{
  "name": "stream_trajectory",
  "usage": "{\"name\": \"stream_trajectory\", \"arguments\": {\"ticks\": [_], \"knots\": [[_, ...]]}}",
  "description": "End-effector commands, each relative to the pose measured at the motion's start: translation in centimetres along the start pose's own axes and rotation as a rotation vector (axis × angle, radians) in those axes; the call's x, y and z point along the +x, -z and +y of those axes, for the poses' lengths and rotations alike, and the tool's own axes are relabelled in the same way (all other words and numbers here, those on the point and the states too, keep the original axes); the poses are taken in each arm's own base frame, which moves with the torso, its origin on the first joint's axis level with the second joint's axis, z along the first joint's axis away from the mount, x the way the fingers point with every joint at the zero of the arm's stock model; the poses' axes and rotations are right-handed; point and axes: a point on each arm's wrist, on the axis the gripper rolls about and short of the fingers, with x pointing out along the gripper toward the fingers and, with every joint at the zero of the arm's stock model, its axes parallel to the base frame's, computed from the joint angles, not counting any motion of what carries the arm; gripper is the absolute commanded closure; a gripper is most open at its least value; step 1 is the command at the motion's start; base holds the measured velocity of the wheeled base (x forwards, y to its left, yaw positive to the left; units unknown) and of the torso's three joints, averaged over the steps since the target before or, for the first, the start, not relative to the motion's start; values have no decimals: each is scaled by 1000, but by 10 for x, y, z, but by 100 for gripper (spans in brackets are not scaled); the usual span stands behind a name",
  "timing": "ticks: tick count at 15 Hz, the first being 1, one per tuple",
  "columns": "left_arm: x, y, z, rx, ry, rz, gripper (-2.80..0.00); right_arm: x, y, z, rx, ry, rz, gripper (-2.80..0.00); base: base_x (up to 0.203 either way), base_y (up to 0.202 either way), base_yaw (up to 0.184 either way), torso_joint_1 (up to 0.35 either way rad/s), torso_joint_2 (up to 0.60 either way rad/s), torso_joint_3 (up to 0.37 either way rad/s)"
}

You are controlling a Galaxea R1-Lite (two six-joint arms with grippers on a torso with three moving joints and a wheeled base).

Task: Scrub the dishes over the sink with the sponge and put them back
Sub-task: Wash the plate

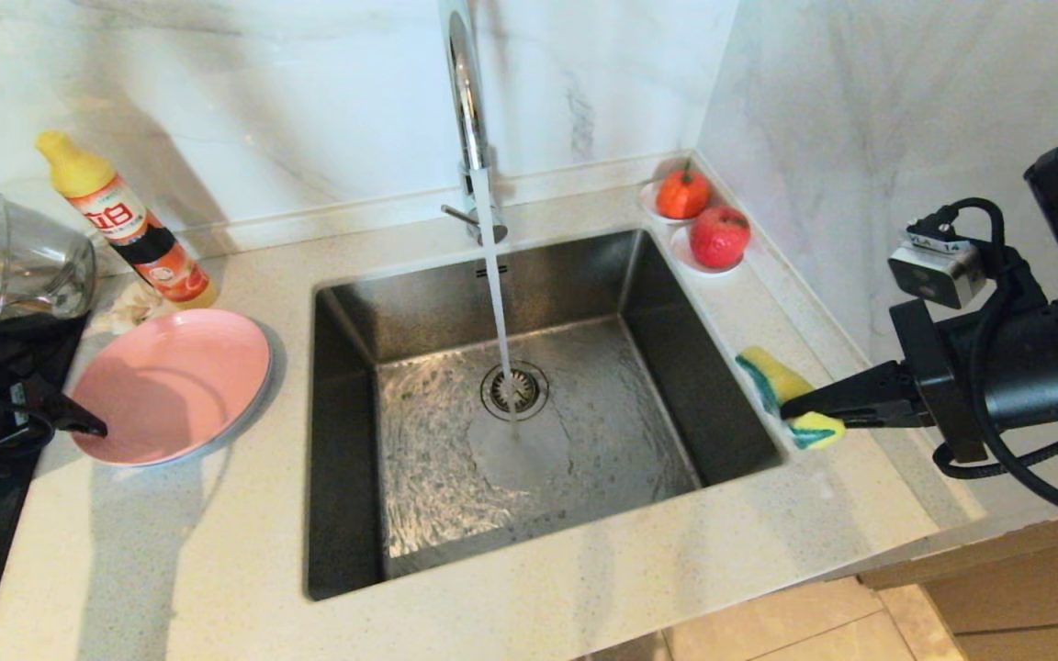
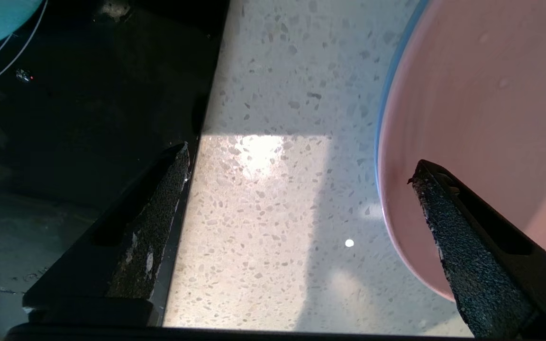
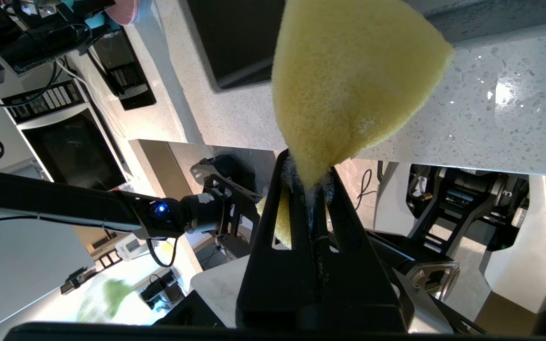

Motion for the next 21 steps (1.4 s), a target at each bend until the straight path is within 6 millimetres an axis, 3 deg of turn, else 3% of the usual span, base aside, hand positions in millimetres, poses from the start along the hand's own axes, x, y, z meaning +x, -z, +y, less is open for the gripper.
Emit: {"name": "stream_trajectory", "arguments": {"ticks": [1, 6, 7, 21], "knots": [[1, -3, 0, -5, 1, -5, -280, 0, 1, 0, 5, -1, 5, 0, 0, 0, 0, 0, 0, 0], [-1, -3, 0, -5, 0, -8, -280, -1, 0, -1, 8, -1, 2, 0, 0, 0, 0, 0, 0, 0], [-2, -3, 0, -5, 0, -7, 0, -1, 0, -1, 7, -1, 0, 0, 0, 0, 0, 0, 0, 0], [-5, -6, -1, 1, -1, -26, 0, -2, 1, -1, 3, 0, 2, 0, 0, 0, 0, 0, 0, 0]]}}
